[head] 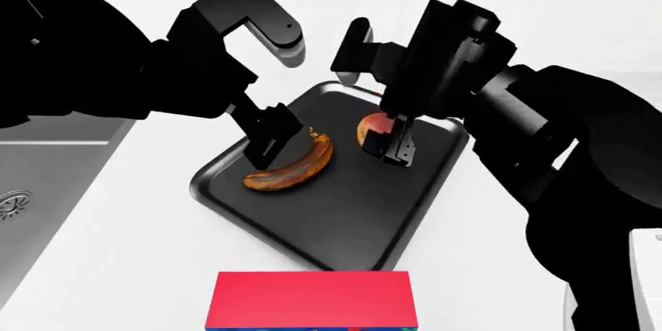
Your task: Pick up the fruits and vegetables and place them in the sink. Turn on the sink faucet to wash them. Then turn the sink off and put them in the tray.
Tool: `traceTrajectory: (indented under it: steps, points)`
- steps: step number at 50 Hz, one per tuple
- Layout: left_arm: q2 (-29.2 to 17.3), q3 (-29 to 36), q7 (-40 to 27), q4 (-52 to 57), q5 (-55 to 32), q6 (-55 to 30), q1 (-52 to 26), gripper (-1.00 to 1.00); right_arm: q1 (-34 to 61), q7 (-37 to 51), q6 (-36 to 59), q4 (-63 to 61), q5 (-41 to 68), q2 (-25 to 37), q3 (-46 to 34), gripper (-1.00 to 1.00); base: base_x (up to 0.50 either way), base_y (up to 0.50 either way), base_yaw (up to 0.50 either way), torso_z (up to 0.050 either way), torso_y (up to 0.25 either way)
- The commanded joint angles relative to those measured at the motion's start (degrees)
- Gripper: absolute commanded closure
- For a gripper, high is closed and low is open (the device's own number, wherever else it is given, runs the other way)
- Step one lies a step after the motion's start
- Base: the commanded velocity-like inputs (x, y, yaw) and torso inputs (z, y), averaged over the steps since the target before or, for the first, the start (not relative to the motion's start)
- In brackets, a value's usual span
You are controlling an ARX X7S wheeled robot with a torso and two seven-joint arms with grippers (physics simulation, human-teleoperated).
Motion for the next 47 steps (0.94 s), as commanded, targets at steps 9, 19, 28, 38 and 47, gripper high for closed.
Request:
traceTrajectory:
  steps: [9, 19, 28, 38, 47]
  points:
    - [-0.03, 0.32, -0.08, 0.01, 0.06, 0.32, 0.16, -1.0, -2.88, -5.83, 0.79, -0.24, -7.47, -0.28, 4.01, 1.0, 0.0, 0.0, 0.0, 0.0, 0.0]
    - [-0.14, 0.3, -0.13, -0.05, -0.1, 0.27, -0.09, -1.0, -2.26, -7.11, 1.28, -0.44, -8.91, -0.27, 4.48, -1.0, 0.0, 0.0, 0.0, 0.0, 0.0]
    - [-0.35, 0.37, -0.02, 0.23, -0.13, 0.39, -0.19, -1.0, 0.92, -7.96, 6.96, -10.31, -8.35, 3.87, 4.52, -1.0, 0.0, 0.0, 0.0, 0.0, 0.0]
    - [-0.92, -0.3, -0.71, 0.35, -0.92, 0.11, -0.65, -1.0, 5.15, -3.19, 20.74, -31.33, -6.15, 14.03, 7.36, -1.0, 0.0, 0.0, 0.0, 0.0, 0.0]
    - [-2.3, -1.93, -2.77, -0.46, -2.06, -0.22, -1.41, -1.0, 6.26, 1.42, 29.27, -44.07, -4.4, 21.07, 11.33, -1.0, 0.0, 0.0, 0.0, 0.0, 0.0]
